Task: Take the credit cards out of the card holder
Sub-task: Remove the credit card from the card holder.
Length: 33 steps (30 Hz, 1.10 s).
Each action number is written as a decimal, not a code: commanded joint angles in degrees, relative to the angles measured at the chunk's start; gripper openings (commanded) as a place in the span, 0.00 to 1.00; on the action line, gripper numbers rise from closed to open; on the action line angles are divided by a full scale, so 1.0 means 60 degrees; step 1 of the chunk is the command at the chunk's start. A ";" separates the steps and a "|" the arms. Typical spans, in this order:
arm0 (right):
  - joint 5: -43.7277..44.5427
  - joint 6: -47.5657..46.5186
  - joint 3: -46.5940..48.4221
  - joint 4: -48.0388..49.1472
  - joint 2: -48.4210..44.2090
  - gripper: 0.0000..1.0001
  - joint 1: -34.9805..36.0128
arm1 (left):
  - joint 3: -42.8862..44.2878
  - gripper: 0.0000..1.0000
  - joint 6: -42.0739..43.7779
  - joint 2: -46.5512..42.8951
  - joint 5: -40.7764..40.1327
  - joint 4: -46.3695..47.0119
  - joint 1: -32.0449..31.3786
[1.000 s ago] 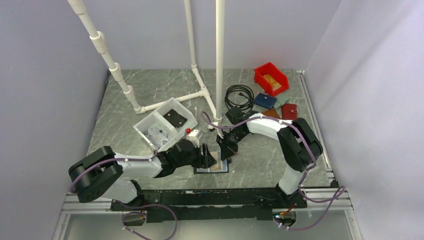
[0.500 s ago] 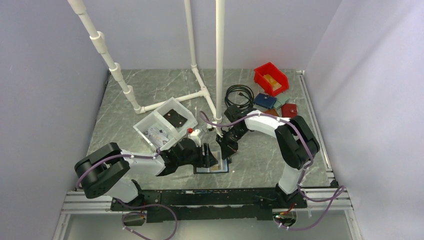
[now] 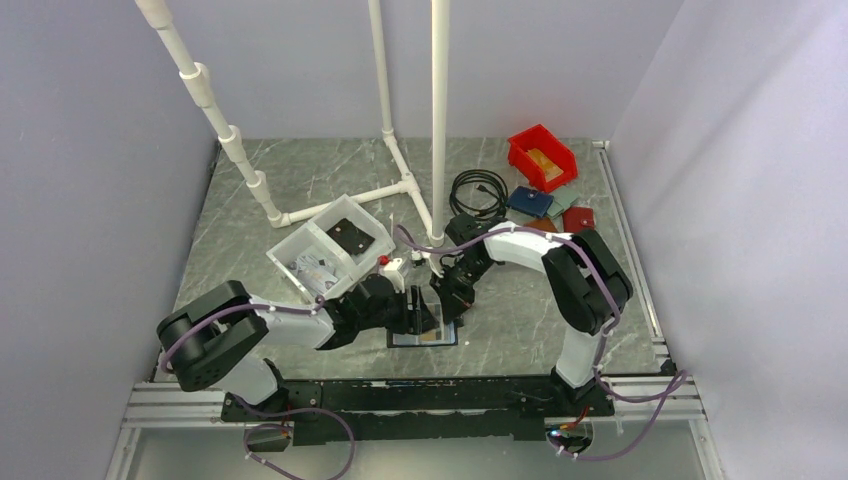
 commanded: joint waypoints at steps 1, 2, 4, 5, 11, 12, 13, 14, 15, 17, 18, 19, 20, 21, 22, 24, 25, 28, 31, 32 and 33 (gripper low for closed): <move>-0.0650 0.0466 0.0381 0.0267 0.0185 0.08 0.0055 | 0.0127 0.68 -0.0111 0.0254 0.0298 0.0512 0.0027; -0.0707 0.0576 0.0397 0.0327 0.0218 0.07 0.0055 | 0.0110 0.68 -0.0104 0.0283 0.0320 0.0559 0.0027; -0.0873 0.0751 0.0447 0.0404 0.0290 0.06 0.0042 | 0.0124 0.68 -0.0083 0.0332 0.0343 0.0551 0.0026; -0.1002 0.0811 0.0472 0.0422 0.0301 0.06 0.0040 | 0.0137 0.68 -0.0082 0.0336 0.0331 0.0491 0.0027; -0.1717 0.1172 0.0475 0.0613 0.0385 0.04 -0.0054 | 0.0231 0.69 -0.0053 0.0465 0.0240 0.0218 0.0019; -0.1744 0.1258 0.0463 0.0650 0.0415 0.04 -0.0074 | 0.0238 0.69 -0.0045 0.0509 0.0248 0.0248 0.0022; -0.1774 0.1372 0.0460 0.0704 0.0444 0.04 -0.0102 | 0.0245 0.69 -0.0052 0.0571 0.0249 0.0270 0.0015; -0.1819 0.1501 0.0439 0.0777 0.0448 0.03 -0.0137 | 0.0260 0.69 -0.0053 0.0612 0.0273 0.0313 0.0025; -0.1854 0.1630 0.0408 0.0912 0.0456 0.02 -0.0160 | 0.0259 0.69 -0.0060 0.0661 0.0302 0.0362 0.0016; -0.1799 0.1834 0.0352 0.1069 0.0464 0.02 -0.0179 | 0.0265 0.69 -0.0053 0.0722 0.0367 0.0458 0.0027; -0.1755 0.1972 0.0337 0.1165 0.0464 0.02 -0.0187 | 0.0277 0.69 -0.0053 0.0740 0.0387 0.0477 0.0023; -0.1729 0.2068 0.0328 0.1217 0.0464 0.02 -0.0204 | 0.0293 0.70 -0.0040 0.0763 0.0406 0.0479 0.0026; -0.1737 0.2131 0.0328 0.1260 0.0464 0.02 -0.0219 | 0.0305 0.70 -0.0015 0.0778 0.0435 0.0480 0.0027; -0.1763 0.2187 0.0315 0.1306 0.0443 0.02 -0.0231 | 0.0310 0.70 0.0001 0.0786 0.0452 0.0493 0.0027; -0.1811 0.2238 0.0299 0.1343 0.0428 0.02 -0.0250 | 0.0307 0.72 0.0005 0.0783 0.0467 0.0494 0.0027; -0.1923 0.2281 0.0286 0.1375 0.0395 0.01 -0.0305 | 0.0309 0.74 0.0020 0.0790 0.0494 0.0516 0.0027; -0.1962 0.2303 0.0284 0.1386 0.0378 0.01 -0.0336 | 0.0312 0.74 0.0033 0.0800 0.0511 0.0523 0.0021; -0.2043 0.2340 0.0270 0.1437 0.0334 0.01 -0.0395 | 0.0332 0.75 0.0057 0.0802 0.0540 0.0524 0.0021; -0.2090 0.2363 0.0269 0.1438 0.0317 0.01 -0.0428 | 0.0397 0.75 0.0078 0.0842 0.0571 0.0417 0.0023; -0.2104 0.2377 0.0262 0.1462 0.0304 0.01 -0.0429 | 0.0418 0.75 0.0077 0.0856 0.0584 0.0377 0.0026; -0.2106 0.2392 0.0255 0.1467 0.0303 0.01 -0.0440 | 0.0434 0.76 0.0068 0.0880 0.0597 0.0352 0.0027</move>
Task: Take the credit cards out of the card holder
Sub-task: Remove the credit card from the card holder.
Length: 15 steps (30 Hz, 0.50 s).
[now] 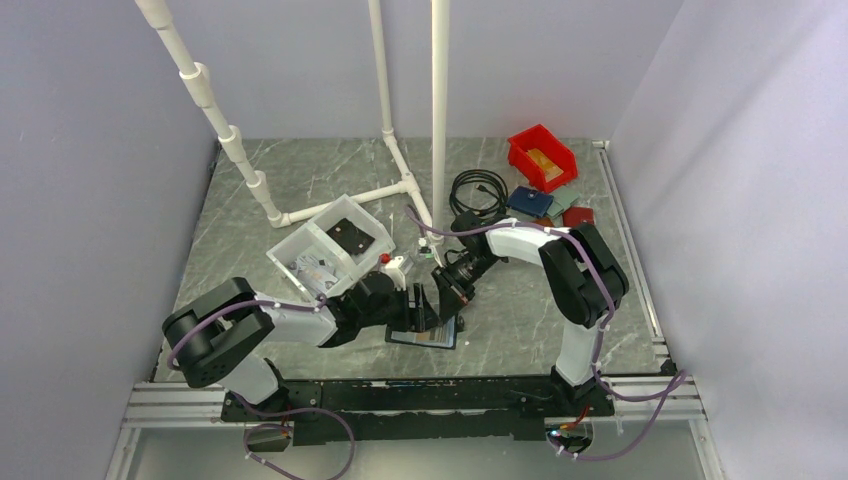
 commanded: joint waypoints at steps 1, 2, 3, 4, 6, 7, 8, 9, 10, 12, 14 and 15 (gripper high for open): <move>-0.0620 0.0057 0.0123 0.1453 -0.0140 0.01 0.0023 | 0.0352 0.77 0.0196 0.0553 0.0251 -0.0020 -0.0108; -0.0634 0.0070 0.0123 0.1464 -0.0138 0.01 0.0023 | 0.0382 0.78 0.0196 0.0574 0.0265 -0.0026 -0.0108; -0.0662 0.0096 0.0123 0.1478 -0.0149 0.01 0.0023 | 0.0394 0.78 0.0208 0.0593 0.0280 -0.0040 -0.0119; -0.0698 0.0112 0.0111 0.1502 -0.0152 0.01 0.0023 | 0.0411 0.78 0.0206 0.0598 0.0300 -0.0042 -0.0109; -0.0731 0.0176 0.0083 0.1558 -0.0152 0.01 0.0017 | 0.0443 0.78 0.0232 0.0605 0.0331 -0.0067 -0.0115; -0.0751 0.0219 0.0069 0.1599 -0.0156 0.01 0.0009 | 0.0450 0.78 0.0239 0.0606 0.0332 -0.0082 -0.0113; -0.0755 0.0261 0.0054 0.1650 -0.0173 0.01 0.0010 | 0.0463 0.78 0.0239 0.0601 0.0332 -0.0106 -0.0109; -0.0744 0.0325 0.0019 0.1734 -0.0188 0.01 0.0008 | 0.0482 0.78 0.0252 0.0582 0.0321 -0.0165 -0.0119; -0.0710 0.0450 -0.0034 0.1861 -0.0227 0.01 0.0001 | 0.0497 0.78 0.0254 0.0563 0.0305 -0.0217 -0.0117; -0.0642 0.0832 -0.0167 0.2212 -0.0329 0.00 -0.0031 | 0.0517 0.77 0.0269 0.0554 0.0263 -0.0312 -0.0113; -0.0638 0.1112 -0.0305 0.2522 -0.0416 0.00 -0.0084 | 0.0527 0.76 0.0265 0.0541 0.0238 -0.0369 -0.0113; -0.0638 0.1275 -0.0359 0.2717 -0.0444 0.00 -0.0113 | 0.0537 0.76 0.0267 0.0540 0.0230 -0.0398 -0.0116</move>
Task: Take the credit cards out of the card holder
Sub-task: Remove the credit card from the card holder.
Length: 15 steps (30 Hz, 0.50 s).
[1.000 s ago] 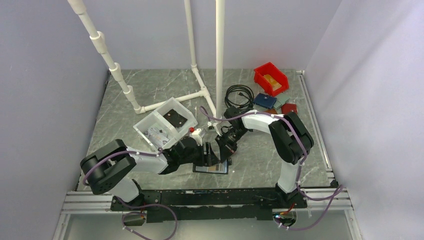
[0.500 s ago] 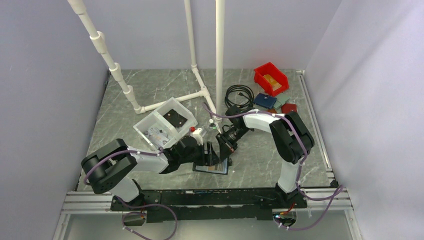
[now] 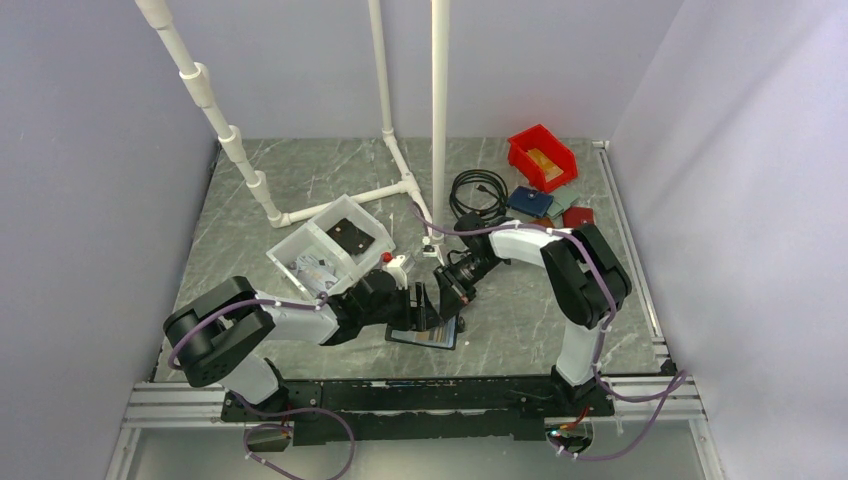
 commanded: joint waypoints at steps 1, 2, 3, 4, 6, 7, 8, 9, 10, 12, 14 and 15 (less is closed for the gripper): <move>-0.0372 0.0724 -0.0145 0.2457 -0.0420 0.00 -0.0020 | 0.0302 0.75 0.0239 0.0436 0.0116 -0.0177 -0.0138; -0.0423 0.0832 -0.0204 0.2591 -0.0460 0.00 -0.0051 | 0.0314 0.75 0.0236 0.0427 0.0102 -0.0199 -0.0134; -0.0491 0.0939 -0.0258 0.2708 -0.0503 0.00 -0.0099 | 0.0322 0.75 0.0239 0.0427 0.0099 -0.0217 -0.0135; -0.0564 0.1031 -0.0296 0.2814 -0.0547 0.00 -0.0127 | 0.0331 0.74 0.0252 0.0438 0.0098 -0.0239 -0.0137; -0.0725 0.1218 -0.0408 0.3013 -0.0613 0.00 -0.0209 | 0.0352 0.74 0.0247 0.0445 0.0112 -0.0263 -0.0142; -0.0787 0.1273 -0.0425 0.3072 -0.0638 0.00 -0.0240 | 0.0360 0.74 0.0253 0.0462 0.0124 -0.0256 -0.0149; -0.0841 0.1316 -0.0447 0.3120 -0.0668 0.00 -0.0269 | 0.0367 0.74 0.0254 0.0490 0.0134 -0.0249 -0.0141; -0.0871 0.1369 -0.0467 0.3168 -0.0685 0.00 -0.0293 | 0.0373 0.74 0.0251 0.0504 0.0141 -0.0237 -0.0134; -0.0905 0.1413 -0.0471 0.3189 -0.0687 0.00 -0.0307 | 0.0387 0.73 0.0254 0.0526 0.0155 -0.0234 -0.0143; -0.1021 0.1507 -0.0506 0.3282 -0.0680 0.00 -0.0336 | 0.0403 0.73 0.0251 0.0579 0.0174 -0.0209 -0.0149; -0.1142 0.1590 -0.0526 0.3341 -0.0700 0.00 -0.0340 | 0.0417 0.73 0.0254 0.0600 0.0210 -0.0193 -0.0155; -0.1185 0.1611 -0.0529 0.3355 -0.0694 0.00 -0.0360 | 0.0432 0.74 0.0265 0.0610 0.0233 -0.0170 -0.0149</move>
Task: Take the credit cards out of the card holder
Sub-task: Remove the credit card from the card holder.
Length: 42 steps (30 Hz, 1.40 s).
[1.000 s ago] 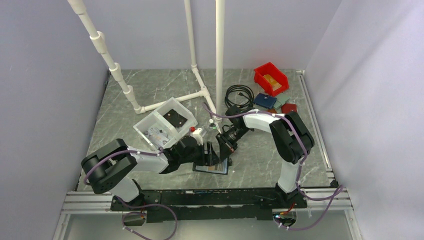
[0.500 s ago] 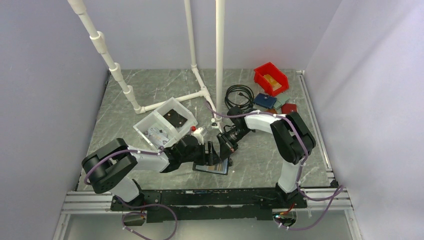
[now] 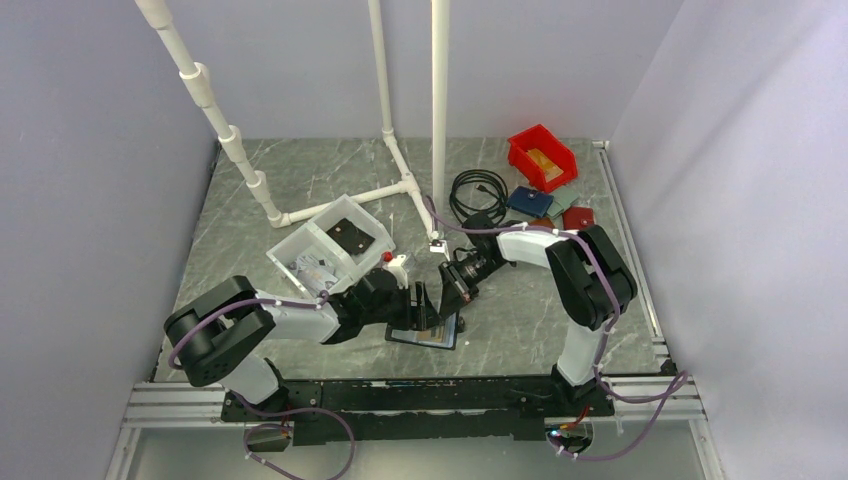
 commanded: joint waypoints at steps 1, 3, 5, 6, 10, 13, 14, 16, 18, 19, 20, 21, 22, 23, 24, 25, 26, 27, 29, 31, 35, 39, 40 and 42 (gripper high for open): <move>-0.0741 0.0324 0.0129 0.2156 -0.0430 0.00 0.0038 | 0.0288 0.74 0.0276 0.0569 0.0258 0.0110 -0.0174; -0.0802 0.0398 0.0108 0.2234 -0.0471 0.00 0.0037 | 0.0300 0.75 0.0326 0.0566 0.0290 0.0141 -0.0177; -0.0866 0.0450 0.0079 0.2295 -0.0505 0.00 0.0031 | 0.0301 0.75 0.0352 0.0531 0.0264 0.0121 -0.0201; -0.0902 0.0486 0.0072 0.2317 -0.0503 0.00 0.0038 | 0.0314 0.75 0.0367 0.0523 0.0259 0.0100 -0.0206; -0.0963 0.0511 0.0069 0.2337 -0.0506 0.00 0.0038 | 0.0388 0.74 0.0408 0.0525 0.0213 -0.0045 -0.0244; -0.0939 0.0433 0.0110 0.2234 -0.0478 0.00 0.0038 | 0.0389 0.68 0.0336 0.0548 0.0114 -0.0128 -0.0247; -0.0922 0.0398 0.0114 0.2210 -0.0487 0.00 0.0038 | 0.0400 0.67 0.0301 0.0531 0.0061 -0.0213 -0.0257; -0.0850 0.0262 0.0163 0.2106 -0.0516 0.00 0.0038 | 0.0393 0.64 0.0192 0.0489 -0.0115 -0.0432 -0.0249; -0.0729 0.0085 0.0222 0.1965 -0.0584 0.01 0.0038 | 0.0305 0.63 0.0035 0.0384 -0.0325 -0.0581 -0.0236; -0.0664 -0.0085 0.0269 0.1834 -0.0623 0.02 0.0037 | 0.0240 0.61 -0.0043 0.0322 -0.0452 -0.0608 -0.0236; -0.0603 -0.0227 0.0319 0.1712 -0.0671 0.04 0.0038 | 0.0150 0.60 -0.0104 0.0261 -0.0554 -0.0603 -0.0225; -0.0563 -0.0333 0.0353 0.1630 -0.0705 0.07 0.0038 | 0.0077 0.60 -0.0175 0.0184 -0.0601 -0.0595 -0.0224; -0.0521 -0.0454 0.0383 0.1545 -0.0738 0.09 0.0038 | 0.0033 0.58 -0.0225 0.0093 -0.0629 -0.0584 -0.0209; -0.0489 -0.0565 0.0405 0.1472 -0.0779 0.12 0.0038 | -0.0007 0.57 -0.0269 0.0047 -0.0641 -0.0590 -0.0194; -0.0468 -0.0612 0.0407 0.1452 -0.0821 0.14 0.0038 | -0.0037 0.57 -0.0301 -0.0024 -0.0645 -0.0597 -0.0179; -0.0440 -0.0669 0.0415 0.1415 -0.0833 0.16 0.0038 | -0.0056 0.56 -0.0330 -0.0064 -0.0625 -0.0586 -0.0161; -0.0411 -0.0742 0.0434 0.1370 -0.0855 0.18 0.0031 | -0.0082 0.56 -0.0376 -0.0101 -0.0606 -0.0572 -0.0142; -0.0385 -0.0782 0.0448 0.1346 -0.0867 0.18 0.0038 | -0.0115 0.56 -0.0411 -0.0138 -0.0582 -0.0530 -0.0123; -0.0344 -0.0855 0.0457 0.1299 -0.0898 0.19 0.0038 | -0.0209 0.56 -0.0478 -0.0211 -0.0538 -0.0410 -0.0090; -0.0304 -0.0905 0.0464 0.1275 -0.0893 0.20 0.0037 | -0.0293 0.56 -0.0551 -0.0306 -0.0489 -0.0354 -0.0045; -0.0099 -0.0930 0.0484 0.1209 -0.0781 0.20 0.0038 | -0.0473 0.56 -0.0667 -0.0619 -0.0466 -0.0393 0.0072; 0.0220 -0.0885 0.0496 0.1194 -0.0620 0.20 0.0053 | -0.0743 0.51 -0.0867 -0.0999 -0.0511 -0.0388 0.0241; 0.0276 -0.0884 0.0503 0.1183 -0.0563 0.20 0.0053 | -0.0796 0.51 -0.0927 -0.1045 -0.0493 -0.0330 0.0278; 0.0383 -0.0898 0.0530 0.1140 -0.0467 0.20 0.0074 | -0.0890 0.50 -0.1016 -0.1099 -0.0438 -0.0246 0.0362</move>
